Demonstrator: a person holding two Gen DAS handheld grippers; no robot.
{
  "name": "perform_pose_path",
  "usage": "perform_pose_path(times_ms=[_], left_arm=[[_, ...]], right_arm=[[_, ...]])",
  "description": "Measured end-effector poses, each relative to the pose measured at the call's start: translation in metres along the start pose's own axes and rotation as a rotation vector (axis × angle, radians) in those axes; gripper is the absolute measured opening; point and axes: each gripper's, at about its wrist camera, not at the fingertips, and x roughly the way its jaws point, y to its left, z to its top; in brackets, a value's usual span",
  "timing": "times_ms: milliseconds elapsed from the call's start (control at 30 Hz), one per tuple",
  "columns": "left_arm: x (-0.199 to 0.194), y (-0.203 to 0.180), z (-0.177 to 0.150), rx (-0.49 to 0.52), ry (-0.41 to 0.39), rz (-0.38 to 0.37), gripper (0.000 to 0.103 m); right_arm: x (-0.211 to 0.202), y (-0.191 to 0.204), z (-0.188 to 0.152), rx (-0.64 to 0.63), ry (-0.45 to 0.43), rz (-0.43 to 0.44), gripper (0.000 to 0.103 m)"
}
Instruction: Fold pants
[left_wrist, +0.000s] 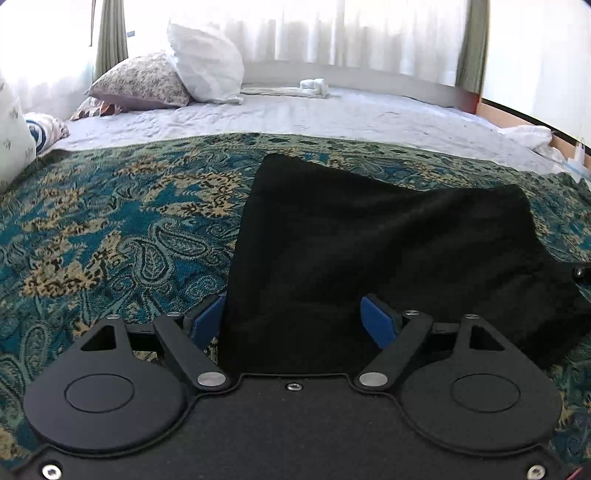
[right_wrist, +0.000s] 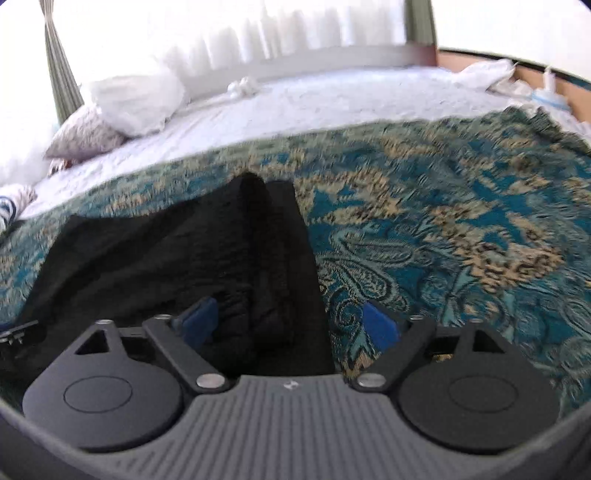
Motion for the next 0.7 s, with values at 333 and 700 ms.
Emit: perform_pose_path(times_ms=[333, 700], left_arm=[[-0.056, -0.024, -0.027, 0.027, -0.023, -0.052, 0.097], [-0.055, -0.035, -0.063, 0.041, 0.031, -0.003, 0.103]], right_arm=[[-0.062, 0.046, -0.054, -0.091, -0.122, -0.008, 0.098], [-0.045, 0.072, -0.087, -0.23, -0.031, -0.055, 0.103]])
